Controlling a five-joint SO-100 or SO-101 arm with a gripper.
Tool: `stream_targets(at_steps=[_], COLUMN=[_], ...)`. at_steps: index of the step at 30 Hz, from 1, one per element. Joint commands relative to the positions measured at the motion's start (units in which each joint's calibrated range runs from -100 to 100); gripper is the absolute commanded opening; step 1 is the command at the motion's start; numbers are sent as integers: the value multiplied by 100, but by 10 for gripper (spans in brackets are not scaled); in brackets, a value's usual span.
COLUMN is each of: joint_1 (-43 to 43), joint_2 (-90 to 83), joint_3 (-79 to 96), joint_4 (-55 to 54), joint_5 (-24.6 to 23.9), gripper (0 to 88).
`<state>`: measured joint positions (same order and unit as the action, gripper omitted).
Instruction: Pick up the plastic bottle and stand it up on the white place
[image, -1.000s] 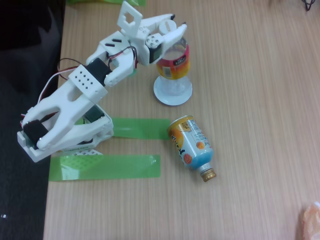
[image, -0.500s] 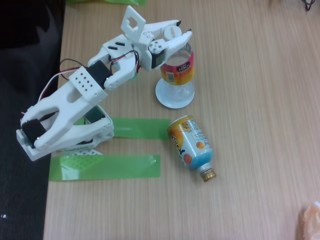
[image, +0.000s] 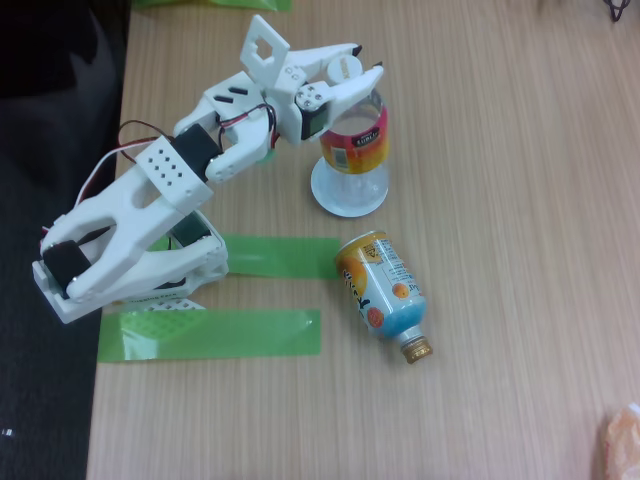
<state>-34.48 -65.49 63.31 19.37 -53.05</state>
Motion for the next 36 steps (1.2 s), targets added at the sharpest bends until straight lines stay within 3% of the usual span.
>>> stream_targets(at_steps=[1, 16, 24, 36], joint_1=[-34, -189, -108, -26], joint_2=[-100, -100, -167, -864], joint_3=[-34, -34, -115, -305], joint_4=[3, 3, 3, 320], joint_5=[7, 18, 427, 448], gripper=[23, 23, 23, 23])
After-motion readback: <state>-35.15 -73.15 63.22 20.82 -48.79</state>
